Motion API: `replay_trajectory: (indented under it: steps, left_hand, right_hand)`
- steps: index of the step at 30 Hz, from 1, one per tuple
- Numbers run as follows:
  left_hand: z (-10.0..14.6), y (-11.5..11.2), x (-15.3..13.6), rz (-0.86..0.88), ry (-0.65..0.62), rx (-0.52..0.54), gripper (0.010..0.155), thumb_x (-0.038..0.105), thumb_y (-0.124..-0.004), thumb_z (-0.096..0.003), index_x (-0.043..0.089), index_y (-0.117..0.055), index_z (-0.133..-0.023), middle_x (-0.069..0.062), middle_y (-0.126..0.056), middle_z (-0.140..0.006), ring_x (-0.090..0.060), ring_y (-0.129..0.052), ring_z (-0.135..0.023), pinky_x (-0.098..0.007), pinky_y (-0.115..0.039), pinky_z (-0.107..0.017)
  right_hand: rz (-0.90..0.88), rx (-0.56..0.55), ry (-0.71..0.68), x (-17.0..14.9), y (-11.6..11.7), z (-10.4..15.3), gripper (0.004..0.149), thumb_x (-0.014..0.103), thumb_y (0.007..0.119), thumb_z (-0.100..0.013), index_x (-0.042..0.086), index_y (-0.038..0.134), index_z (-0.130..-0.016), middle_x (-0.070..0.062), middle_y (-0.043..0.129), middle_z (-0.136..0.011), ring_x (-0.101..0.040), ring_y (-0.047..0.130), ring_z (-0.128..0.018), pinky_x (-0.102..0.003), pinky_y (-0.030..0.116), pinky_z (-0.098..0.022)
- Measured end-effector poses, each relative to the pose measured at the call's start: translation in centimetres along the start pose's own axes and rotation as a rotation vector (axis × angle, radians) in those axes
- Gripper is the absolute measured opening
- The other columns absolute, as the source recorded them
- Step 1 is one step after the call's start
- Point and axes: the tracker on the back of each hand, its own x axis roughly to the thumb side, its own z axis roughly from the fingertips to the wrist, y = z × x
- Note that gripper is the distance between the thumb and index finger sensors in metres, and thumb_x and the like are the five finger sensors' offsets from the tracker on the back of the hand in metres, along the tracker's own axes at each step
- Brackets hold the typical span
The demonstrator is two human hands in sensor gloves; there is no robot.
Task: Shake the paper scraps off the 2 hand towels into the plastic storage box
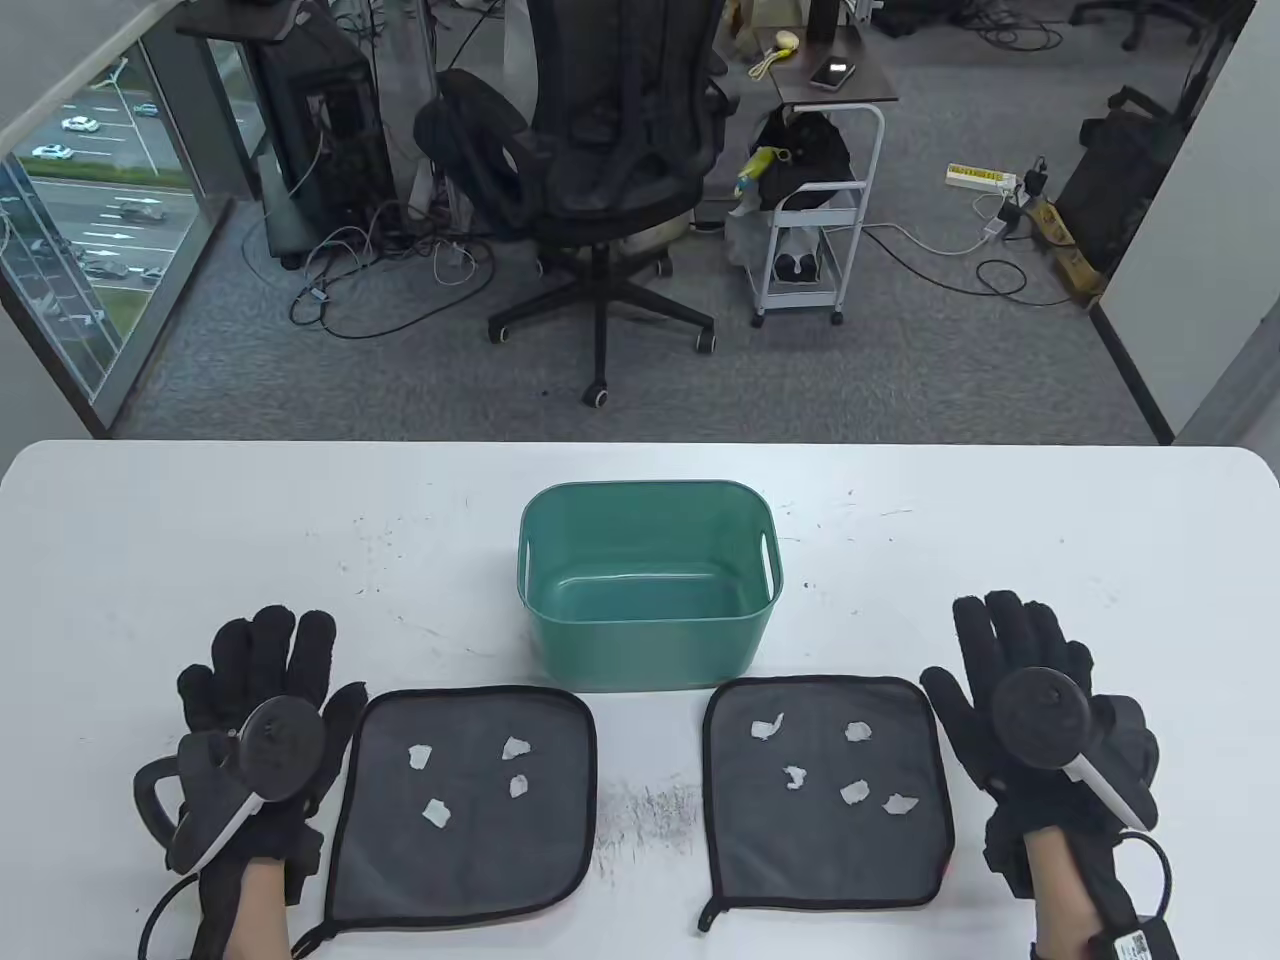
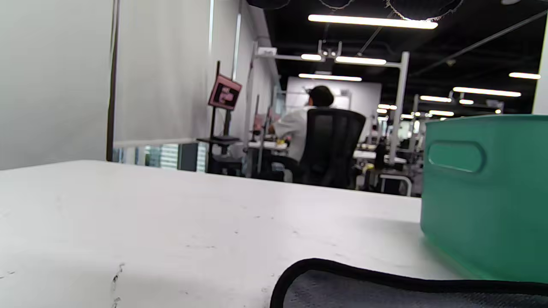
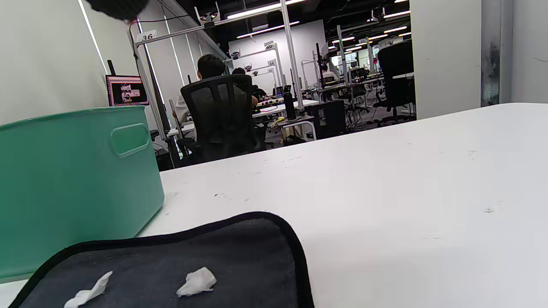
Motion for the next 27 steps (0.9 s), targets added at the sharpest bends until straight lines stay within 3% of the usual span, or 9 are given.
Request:
replay_trajectory:
  steps: [12, 17, 22, 27]
  left_hand:
    - [0.0, 0.1, -0.3, 0.004, 0.013, -0.002, 0.074, 0.065, -0.061, -0.053, 0.039, -0.038, -0.119, -0.006, -0.039, -0.13, -0.04, -0.036, -0.119, -0.071, -0.036, -0.081]
    - [0.0, 0.1, -0.4, 0.017, 0.016, 0.0, 0.074, 0.064, -0.061, -0.053, 0.038, -0.039, -0.119, -0.006, -0.041, -0.129, -0.039, -0.038, -0.119, -0.071, -0.037, -0.08]
    - [-0.3, -0.6, -1.1, 0.011, 0.049, -0.043, 0.074, 0.064, -0.062, -0.0534, 0.037, -0.04, -0.119, -0.007, -0.043, -0.129, -0.04, -0.039, -0.119, -0.071, -0.036, -0.08]
    - [-1.1, -2.7, -1.4, 0.008, 0.078, -0.144, 0.076, 0.064, -0.064, -0.0532, 0.036, -0.038, -0.119, -0.007, -0.042, -0.129, -0.041, -0.038, -0.119, -0.071, -0.036, -0.08]
  right_hand:
    - [-0.03, -0.014, 0.003, 0.2, -0.1, 0.2, 0.07, 0.058, 0.068, -0.05, 0.031, 0.044, -0.111, -0.006, 0.044, -0.12, -0.044, 0.046, -0.109, -0.066, 0.04, -0.075]
    - [-0.064, 0.038, -0.033, 1.7, 0.3, 0.3, 0.071, 0.057, 0.068, -0.051, 0.029, 0.043, -0.111, -0.008, 0.048, -0.118, -0.044, 0.05, -0.107, -0.064, 0.043, -0.075]
    - [-0.045, 0.098, -0.095, 5.0, 1.7, 1.0, 0.07, 0.057, 0.068, -0.051, 0.027, 0.046, -0.11, -0.009, 0.055, -0.116, -0.044, 0.056, -0.105, -0.063, 0.047, -0.074]
    - [-0.023, 0.278, -0.211, 11.7, 5.4, 1.5, 0.068, 0.057, 0.068, -0.051, 0.027, 0.049, -0.11, -0.009, 0.06, -0.114, -0.043, 0.062, -0.103, -0.062, 0.051, -0.073]
